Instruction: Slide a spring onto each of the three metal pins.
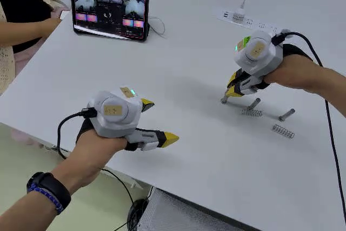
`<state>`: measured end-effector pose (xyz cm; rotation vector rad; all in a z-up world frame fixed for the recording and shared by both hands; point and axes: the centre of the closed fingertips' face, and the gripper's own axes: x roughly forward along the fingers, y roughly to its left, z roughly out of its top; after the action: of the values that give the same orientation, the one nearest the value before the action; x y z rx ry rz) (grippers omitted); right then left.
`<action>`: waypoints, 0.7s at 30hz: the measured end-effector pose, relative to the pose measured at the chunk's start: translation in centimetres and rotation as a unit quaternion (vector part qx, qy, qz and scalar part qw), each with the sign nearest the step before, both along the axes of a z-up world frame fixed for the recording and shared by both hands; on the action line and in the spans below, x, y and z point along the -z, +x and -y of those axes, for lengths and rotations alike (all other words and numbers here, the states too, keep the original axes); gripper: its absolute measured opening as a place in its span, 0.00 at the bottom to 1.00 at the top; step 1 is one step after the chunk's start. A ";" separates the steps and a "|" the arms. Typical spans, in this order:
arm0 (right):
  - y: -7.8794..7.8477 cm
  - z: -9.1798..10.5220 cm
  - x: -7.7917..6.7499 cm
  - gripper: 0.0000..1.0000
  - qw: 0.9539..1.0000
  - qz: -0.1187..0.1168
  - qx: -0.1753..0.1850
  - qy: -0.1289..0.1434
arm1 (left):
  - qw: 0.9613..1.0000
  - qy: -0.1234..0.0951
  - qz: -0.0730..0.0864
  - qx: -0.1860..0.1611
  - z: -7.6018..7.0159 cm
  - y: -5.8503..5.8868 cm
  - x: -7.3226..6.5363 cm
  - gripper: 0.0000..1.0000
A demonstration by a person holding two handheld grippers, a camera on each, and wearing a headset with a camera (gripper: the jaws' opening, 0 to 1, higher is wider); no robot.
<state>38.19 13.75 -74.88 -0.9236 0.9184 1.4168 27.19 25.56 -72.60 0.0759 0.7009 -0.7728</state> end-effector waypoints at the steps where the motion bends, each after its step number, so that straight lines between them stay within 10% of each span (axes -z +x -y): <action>1: 0.0 0.0 0.1 0.12 1.000 0.000 -0.001 -0.001 | 1.000 0.001 0.000 0.000 0.0 0.0 0.0 0.66; 21: -0.3 -0.2 2.2 0.13 1.000 -0.009 -0.016 -0.018 | 1.000 0.000 0.000 -0.009 -0.7 0.0 -0.1 0.66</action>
<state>37.85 13.91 -77.10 -0.9589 0.9485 1.4422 27.18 26.28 -72.49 0.0699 0.7014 -0.7545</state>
